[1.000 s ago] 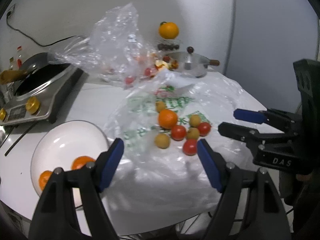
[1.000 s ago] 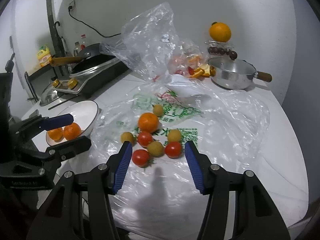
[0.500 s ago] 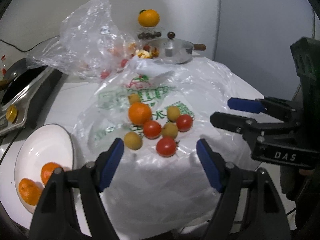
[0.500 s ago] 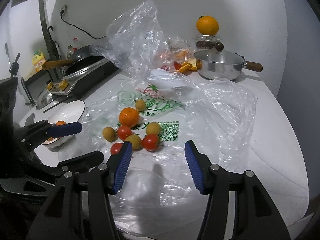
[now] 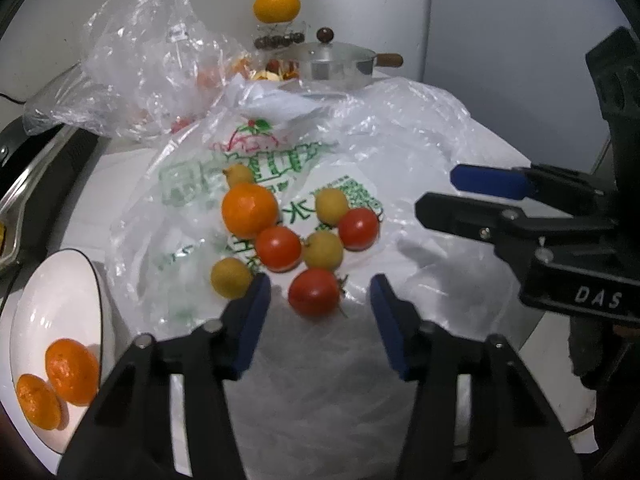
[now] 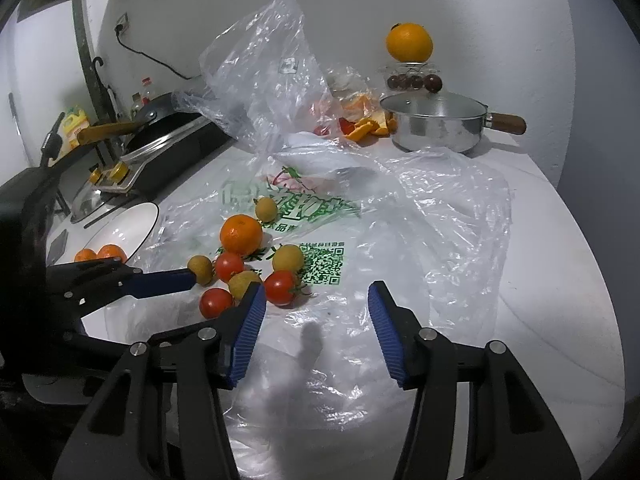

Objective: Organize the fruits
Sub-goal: 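Move both tools back over the fruits on the plastic bag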

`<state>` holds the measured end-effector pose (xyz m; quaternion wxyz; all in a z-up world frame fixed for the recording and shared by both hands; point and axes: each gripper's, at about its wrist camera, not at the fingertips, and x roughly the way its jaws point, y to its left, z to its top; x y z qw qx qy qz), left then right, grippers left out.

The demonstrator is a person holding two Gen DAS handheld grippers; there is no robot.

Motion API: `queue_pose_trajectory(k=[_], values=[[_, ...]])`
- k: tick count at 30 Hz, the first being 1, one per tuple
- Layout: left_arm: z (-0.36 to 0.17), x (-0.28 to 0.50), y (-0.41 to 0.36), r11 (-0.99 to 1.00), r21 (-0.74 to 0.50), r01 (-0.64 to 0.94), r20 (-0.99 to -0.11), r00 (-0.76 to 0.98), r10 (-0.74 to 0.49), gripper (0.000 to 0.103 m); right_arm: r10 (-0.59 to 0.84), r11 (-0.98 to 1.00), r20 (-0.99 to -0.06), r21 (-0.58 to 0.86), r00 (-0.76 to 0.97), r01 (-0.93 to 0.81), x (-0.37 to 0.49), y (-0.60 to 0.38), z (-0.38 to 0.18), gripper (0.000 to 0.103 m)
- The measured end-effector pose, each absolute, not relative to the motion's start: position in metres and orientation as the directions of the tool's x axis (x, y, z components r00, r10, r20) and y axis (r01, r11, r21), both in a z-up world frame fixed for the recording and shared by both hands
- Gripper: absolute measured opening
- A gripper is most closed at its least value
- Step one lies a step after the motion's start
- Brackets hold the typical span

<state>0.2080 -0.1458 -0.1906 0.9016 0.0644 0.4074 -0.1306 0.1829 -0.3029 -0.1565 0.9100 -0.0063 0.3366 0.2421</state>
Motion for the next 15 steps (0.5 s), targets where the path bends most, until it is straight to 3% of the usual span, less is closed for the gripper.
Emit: queue_pose_trajectory(k=[11, 15], values=[[-0.202, 0.219, -0.139, 0.952, -0.039, 0.302, -0.769, 0.599, -0.222, 0.041, 0.438, 0.865, -0.64, 0.109, 0.631, -0.49, 0.193, -0.285, -0.16, 0.048], [-0.203, 0.219, -0.137, 0.949, -0.051, 0.31, -0.768, 0.595, -0.236, 0.034, 0.442, 0.858, -0.655, 0.109, 0.613, -0.502, 0.197, -0.277, -0.164, 0.048]])
